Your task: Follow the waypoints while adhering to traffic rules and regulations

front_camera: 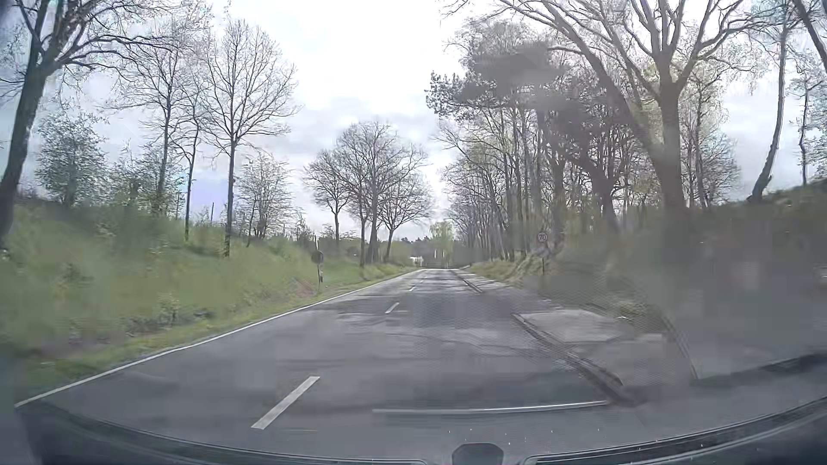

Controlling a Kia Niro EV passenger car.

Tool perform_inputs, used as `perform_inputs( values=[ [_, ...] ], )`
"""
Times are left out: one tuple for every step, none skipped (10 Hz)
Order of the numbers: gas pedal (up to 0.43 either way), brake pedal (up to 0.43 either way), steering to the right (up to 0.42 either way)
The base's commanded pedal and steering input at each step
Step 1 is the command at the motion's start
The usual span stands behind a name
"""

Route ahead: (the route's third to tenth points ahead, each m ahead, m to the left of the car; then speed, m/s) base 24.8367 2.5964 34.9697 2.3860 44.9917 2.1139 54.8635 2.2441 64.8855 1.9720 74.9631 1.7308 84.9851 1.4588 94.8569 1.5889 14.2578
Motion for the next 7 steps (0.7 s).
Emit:
perform_inputs(
  values=[
    [0.189,0.0,0.0],
    [0.189,0.0,0.001],
    [0.189,0.0,0.001],
    [0.189,0.0,0.001],
    [0.189,0.0,0.001],
    [0.189,0.0,0.001],
    [0.189,0.0,0.001]
  ],
)
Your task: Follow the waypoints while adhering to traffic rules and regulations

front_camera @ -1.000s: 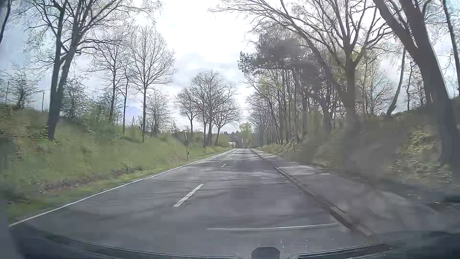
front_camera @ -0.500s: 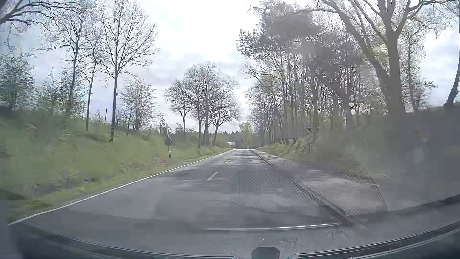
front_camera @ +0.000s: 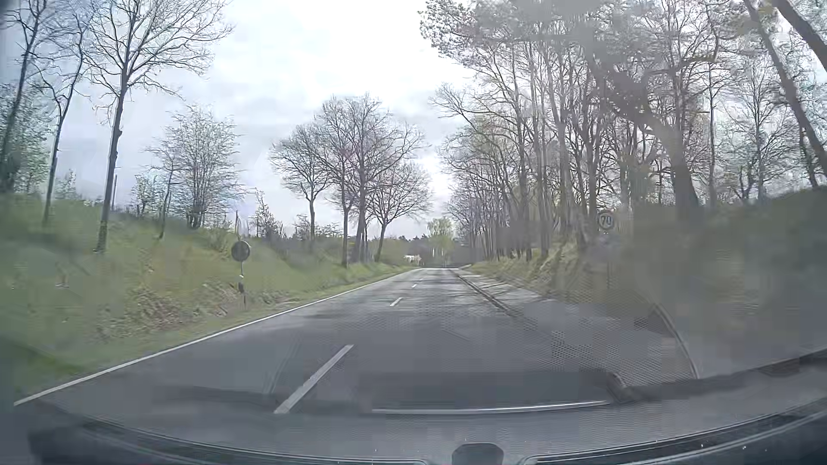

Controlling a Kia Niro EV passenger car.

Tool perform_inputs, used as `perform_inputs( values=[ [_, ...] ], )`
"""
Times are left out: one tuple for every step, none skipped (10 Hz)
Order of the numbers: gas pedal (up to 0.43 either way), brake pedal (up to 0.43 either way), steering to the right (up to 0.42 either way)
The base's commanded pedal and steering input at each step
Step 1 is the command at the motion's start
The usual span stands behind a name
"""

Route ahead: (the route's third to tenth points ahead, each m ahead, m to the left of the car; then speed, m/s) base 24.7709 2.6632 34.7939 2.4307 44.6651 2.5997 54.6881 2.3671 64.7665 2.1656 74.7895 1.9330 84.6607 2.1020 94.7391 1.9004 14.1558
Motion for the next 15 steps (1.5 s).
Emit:
perform_inputs(
  values=[
    [0.189,0.0,0.001],
    [0.197,0.0,0.001],
    [0.197,0.0,0.001],
    [0.197,0.0,0.001],
    [0.197,0.0,0.001],
    [0.197,0.0,0.001],
    [0.209,0.0,0.0],
    [0.209,0.006,0.0],
    [0.209,0.0,-0.001],
    [0.209,0.0,-0.002],
    [0.209,0.0,-0.002],
    [0.209,0.0,-0.003],
    [0.209,0.0,-0.003],
    [0.209,0.0,-0.003],
    [0.209,0.0,-0.003]
  ],
)
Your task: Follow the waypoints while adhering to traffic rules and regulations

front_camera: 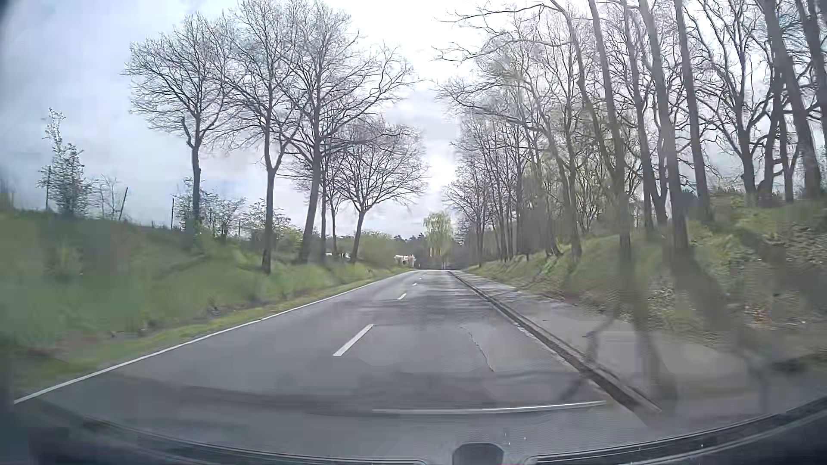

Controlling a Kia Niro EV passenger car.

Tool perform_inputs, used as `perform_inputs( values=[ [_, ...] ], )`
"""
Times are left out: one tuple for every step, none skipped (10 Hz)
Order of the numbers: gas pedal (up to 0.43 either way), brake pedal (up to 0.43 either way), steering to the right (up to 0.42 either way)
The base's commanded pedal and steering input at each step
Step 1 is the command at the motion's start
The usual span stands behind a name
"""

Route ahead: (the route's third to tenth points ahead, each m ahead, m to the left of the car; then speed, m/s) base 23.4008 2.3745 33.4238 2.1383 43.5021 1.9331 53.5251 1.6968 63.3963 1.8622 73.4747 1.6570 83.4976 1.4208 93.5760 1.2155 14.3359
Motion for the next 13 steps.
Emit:
perform_inputs(
  values=[
    [0.209,0.0,-0.003],
    [0.209,0.0,-0.003],
    [0.197,0.0,-0.003],
    [0.197,0.0,-0.001],
    [0.197,0.0,-0.001],
    [0.197,0.0,-0.001],
    [0.197,0.0,-0.001],
    [0.197,0.0,-0.001],
    [0.197,0.0,-0.001],
    [0.197,0.0,-0.001],
    [0.197,0.0,-0.001],
    [0.197,0.0,-0.001],
    [0.197,0.0,-0.001]
  ],
)
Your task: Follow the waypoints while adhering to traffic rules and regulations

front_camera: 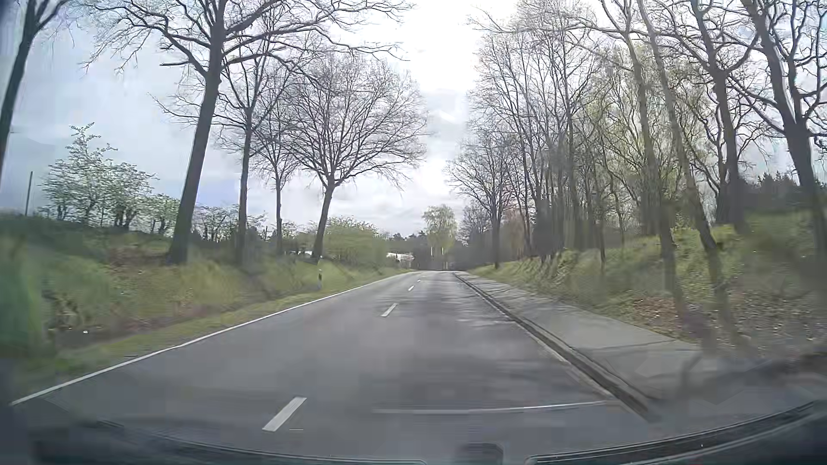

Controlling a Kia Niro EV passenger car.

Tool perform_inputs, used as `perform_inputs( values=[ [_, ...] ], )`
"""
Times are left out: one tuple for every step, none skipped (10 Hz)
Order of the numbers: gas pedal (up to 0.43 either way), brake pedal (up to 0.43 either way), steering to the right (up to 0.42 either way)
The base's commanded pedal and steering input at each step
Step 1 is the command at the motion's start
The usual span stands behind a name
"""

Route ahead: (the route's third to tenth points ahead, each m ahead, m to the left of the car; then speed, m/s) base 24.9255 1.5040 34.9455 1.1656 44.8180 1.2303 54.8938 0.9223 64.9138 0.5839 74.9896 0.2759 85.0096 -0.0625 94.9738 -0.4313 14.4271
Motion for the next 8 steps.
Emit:
perform_inputs(
  values=[
    [0.197,0.0,-0.001],
    [0.197,0.0,-0.001],
    [0.197,0.0,-0.001],
    [0.209,0.0,-0.001],
    [0.209,0.0,-0.001],
    [0.209,0.0,-0.001],
    [0.209,0.0,-0.001],
    [0.209,0.0,-0.001]
  ],
)
